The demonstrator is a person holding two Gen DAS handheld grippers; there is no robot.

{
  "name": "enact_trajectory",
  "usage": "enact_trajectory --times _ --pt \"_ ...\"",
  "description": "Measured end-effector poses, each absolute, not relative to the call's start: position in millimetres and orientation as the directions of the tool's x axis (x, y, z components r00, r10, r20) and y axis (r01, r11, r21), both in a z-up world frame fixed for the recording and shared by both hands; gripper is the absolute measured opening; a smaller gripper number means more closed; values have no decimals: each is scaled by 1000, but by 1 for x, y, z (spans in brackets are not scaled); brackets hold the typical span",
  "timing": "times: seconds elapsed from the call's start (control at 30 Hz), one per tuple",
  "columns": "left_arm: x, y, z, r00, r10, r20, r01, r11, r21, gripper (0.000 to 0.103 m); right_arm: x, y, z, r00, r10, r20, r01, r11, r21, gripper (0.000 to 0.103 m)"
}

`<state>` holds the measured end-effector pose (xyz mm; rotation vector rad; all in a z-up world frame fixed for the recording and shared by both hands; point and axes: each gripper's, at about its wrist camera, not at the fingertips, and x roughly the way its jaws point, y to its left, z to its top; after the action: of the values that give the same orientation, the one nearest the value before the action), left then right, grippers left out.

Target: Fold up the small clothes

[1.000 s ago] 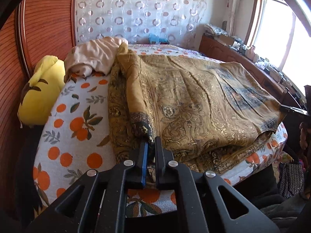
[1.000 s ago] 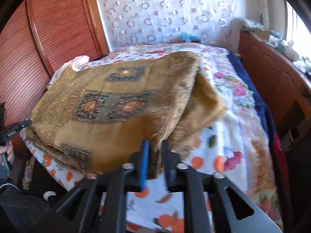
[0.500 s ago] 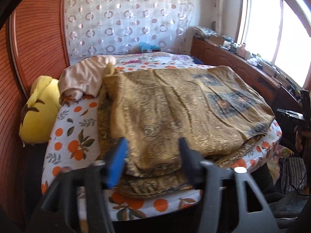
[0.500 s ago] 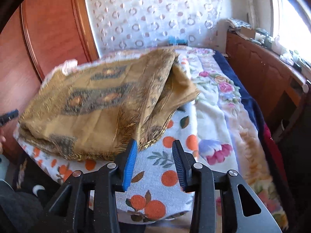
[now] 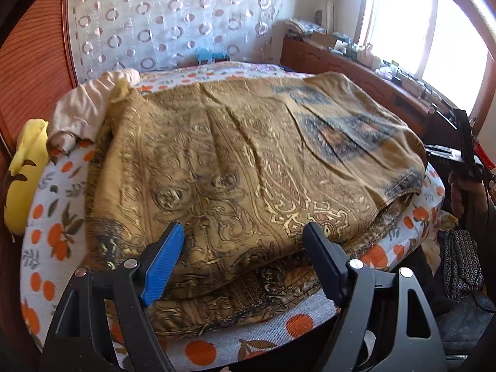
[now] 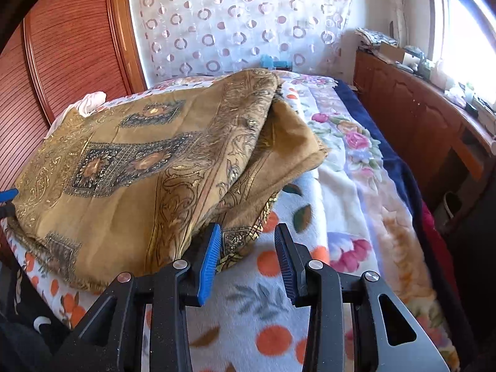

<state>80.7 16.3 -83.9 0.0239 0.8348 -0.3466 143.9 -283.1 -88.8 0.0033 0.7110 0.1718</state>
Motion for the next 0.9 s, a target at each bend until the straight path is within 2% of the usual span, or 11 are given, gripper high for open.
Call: enact_trajectory --times 0.13,0.2,0.27,0.53,0.63,0.7,0.83,0.9 --pt "80 17 -93 604 -294 -741 306 944 -124 80 147 -275 -90 747 137 -650 -155 988 30 36" --pt "79 17 -96 599 -293 -745 304 944 -127 80 146 -272 -90 741 147 -656 -171 985 27 16" --pt "79 17 -97 598 -294 -745 304 944 -129 80 144 -267 -89 730 146 -667 -184 983 15 8" --pt "74 23 -98 604 -300 -738 299 944 -140 80 89 -292 -47 768 128 -628 -126 991 48 6" --pt "73 23 -98 609 -297 -735 298 945 -134 80 72 -296 -49 753 149 -640 -127 989 80 6" --pt "70 26 -98 613 -293 -734 298 946 -129 80 72 -294 -57 740 144 -658 -127 989 74 9" --pt "70 22 -97 606 -280 -744 295 948 -117 80 81 -298 -54 743 147 -653 -106 989 103 26" --pt "67 23 -94 609 -274 -744 287 951 -114 80 84 -298 -49 761 150 -631 -105 989 108 45"
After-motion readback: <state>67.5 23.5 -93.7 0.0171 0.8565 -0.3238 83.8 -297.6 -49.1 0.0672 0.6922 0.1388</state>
